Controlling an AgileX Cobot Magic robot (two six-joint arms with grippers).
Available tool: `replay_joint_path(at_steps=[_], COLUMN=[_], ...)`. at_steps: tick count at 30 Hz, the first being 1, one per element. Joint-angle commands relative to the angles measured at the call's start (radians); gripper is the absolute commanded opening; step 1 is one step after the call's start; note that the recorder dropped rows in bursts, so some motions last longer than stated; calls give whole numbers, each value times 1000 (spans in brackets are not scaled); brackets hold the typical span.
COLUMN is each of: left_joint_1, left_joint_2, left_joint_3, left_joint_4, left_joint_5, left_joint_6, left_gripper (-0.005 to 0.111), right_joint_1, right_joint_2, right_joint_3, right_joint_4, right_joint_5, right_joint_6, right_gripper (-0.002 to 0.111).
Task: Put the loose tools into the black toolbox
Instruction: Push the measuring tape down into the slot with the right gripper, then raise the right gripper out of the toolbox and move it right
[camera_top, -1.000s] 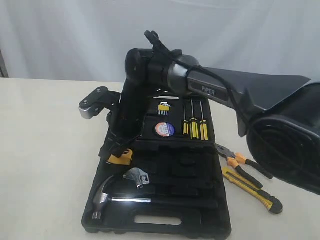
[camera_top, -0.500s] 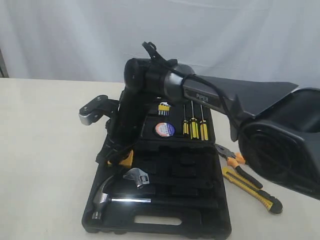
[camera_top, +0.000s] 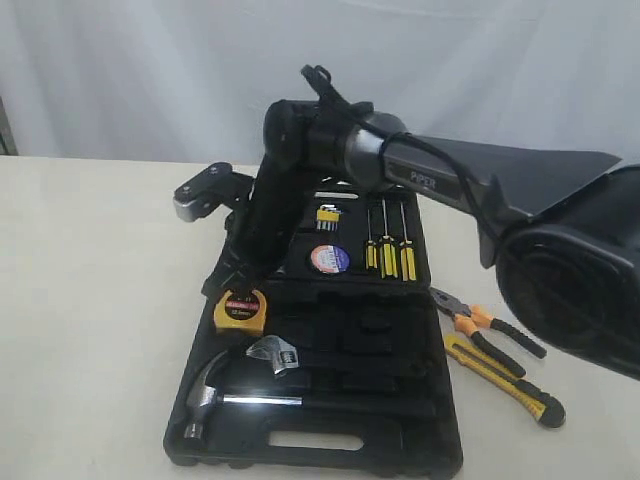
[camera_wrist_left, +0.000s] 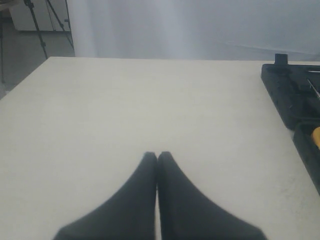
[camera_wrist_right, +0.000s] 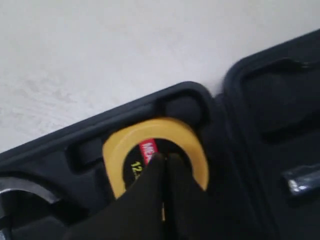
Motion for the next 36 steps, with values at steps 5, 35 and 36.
replay_joint_path(at_steps=[5,35,36], left_joint_1=[-5,-5,-5], left_joint_2=[-1,-1,-1], left_joint_3=[3,3,3], left_joint_4=[0,0,0], left_joint_5=[-5,-5,-5], left_joint_6=[-6,-6,-6], left_gripper=[0,0,0], right_joint_1=[-36,-60,-68], right_joint_2=[18,-100,-109], right_joint_3=[5,5,5], right_joint_4=[5,32,46], right_joint_5=[-36,119,125], right_joint_6=[17,36,36], right_gripper=[-1,-1,-1])
